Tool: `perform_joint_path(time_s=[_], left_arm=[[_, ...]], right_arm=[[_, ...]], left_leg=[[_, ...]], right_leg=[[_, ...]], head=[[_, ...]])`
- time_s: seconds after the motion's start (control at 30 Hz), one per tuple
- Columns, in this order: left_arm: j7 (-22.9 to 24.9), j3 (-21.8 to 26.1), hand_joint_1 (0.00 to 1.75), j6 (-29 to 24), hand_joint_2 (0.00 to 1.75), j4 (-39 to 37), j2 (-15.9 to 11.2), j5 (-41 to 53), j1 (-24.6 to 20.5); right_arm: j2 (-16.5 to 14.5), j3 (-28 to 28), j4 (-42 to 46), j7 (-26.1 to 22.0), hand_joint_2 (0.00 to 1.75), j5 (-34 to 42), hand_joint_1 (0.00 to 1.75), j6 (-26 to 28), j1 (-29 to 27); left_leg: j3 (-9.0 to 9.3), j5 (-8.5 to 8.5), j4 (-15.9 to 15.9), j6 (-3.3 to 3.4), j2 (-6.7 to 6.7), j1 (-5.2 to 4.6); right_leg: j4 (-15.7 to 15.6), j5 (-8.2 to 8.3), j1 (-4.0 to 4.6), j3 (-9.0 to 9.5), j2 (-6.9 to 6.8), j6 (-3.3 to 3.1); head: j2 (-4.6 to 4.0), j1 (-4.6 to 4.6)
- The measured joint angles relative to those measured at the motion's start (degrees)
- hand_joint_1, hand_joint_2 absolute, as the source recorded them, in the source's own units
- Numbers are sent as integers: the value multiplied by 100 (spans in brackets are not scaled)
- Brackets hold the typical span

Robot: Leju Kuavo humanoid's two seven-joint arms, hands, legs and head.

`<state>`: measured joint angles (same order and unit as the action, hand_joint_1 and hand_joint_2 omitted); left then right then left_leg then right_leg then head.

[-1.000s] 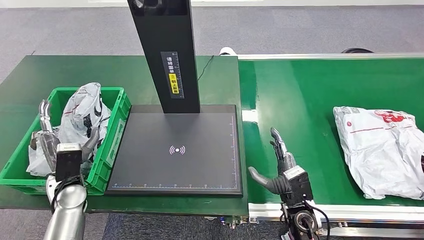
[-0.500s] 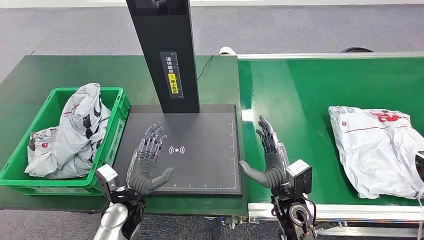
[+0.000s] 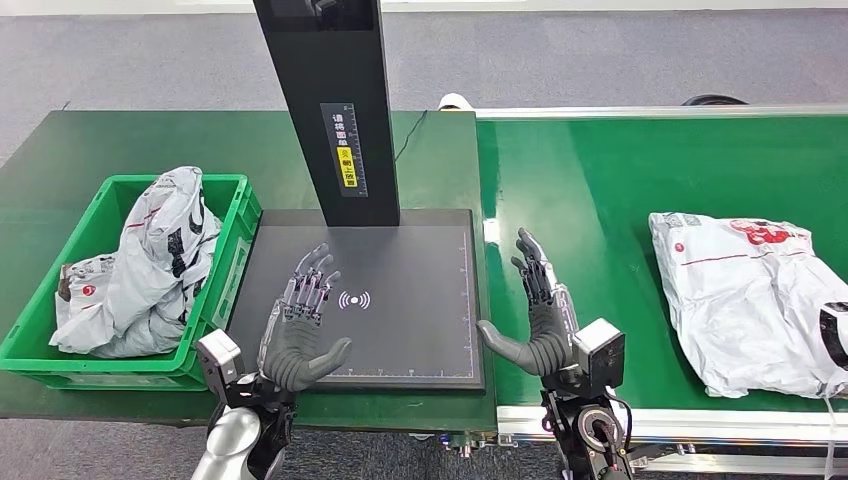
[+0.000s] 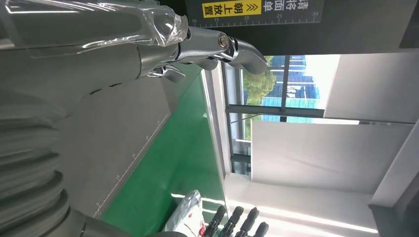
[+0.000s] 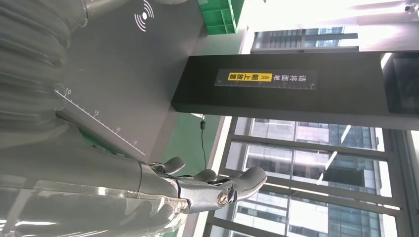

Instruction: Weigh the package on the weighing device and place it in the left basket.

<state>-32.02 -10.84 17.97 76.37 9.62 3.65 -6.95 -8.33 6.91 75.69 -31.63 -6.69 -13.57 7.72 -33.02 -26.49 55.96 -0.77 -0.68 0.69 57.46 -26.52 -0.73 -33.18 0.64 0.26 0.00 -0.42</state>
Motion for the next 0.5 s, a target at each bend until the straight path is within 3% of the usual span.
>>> perform_joint_path(time_s=[0.5], left_arm=[[206,-91,0,280,175,-56,14,-34,-29]], right_arm=[[1,-11,12,126,175,17,0,-31,30]], left_leg=[[0,0,0,0,0,0]], right_leg=[[0,0,0,-1,0,0]], head=[[0,0]])
